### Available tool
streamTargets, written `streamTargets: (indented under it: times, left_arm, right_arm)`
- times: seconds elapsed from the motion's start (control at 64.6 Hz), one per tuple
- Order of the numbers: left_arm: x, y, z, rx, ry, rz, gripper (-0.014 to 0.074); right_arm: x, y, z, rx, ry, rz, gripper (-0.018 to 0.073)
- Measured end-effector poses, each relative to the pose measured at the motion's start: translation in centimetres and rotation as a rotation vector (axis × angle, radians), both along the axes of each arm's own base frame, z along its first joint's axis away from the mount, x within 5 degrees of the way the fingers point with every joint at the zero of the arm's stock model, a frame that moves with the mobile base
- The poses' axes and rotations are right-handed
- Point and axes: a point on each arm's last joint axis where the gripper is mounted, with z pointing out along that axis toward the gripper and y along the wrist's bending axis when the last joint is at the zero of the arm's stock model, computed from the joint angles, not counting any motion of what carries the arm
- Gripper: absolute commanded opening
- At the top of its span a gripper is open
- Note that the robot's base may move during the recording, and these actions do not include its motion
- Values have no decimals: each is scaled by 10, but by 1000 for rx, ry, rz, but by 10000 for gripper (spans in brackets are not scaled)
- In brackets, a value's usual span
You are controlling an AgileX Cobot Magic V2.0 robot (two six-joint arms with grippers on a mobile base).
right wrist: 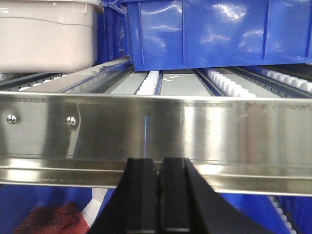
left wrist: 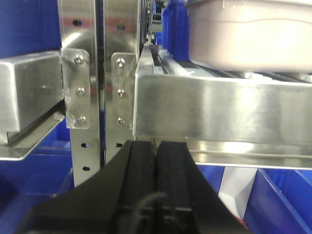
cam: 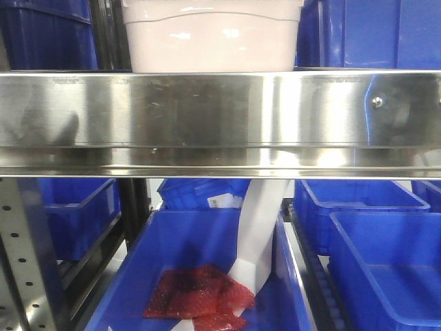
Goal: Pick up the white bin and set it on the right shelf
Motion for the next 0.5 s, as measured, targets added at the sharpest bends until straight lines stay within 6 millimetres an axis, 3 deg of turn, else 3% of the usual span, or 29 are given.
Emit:
streamTargets:
  times: [0.496]
  left_arm:
    - [0,0,0,0,-1,0,-118]
  right_arm:
    - [0,0,0,0,0,0,42]
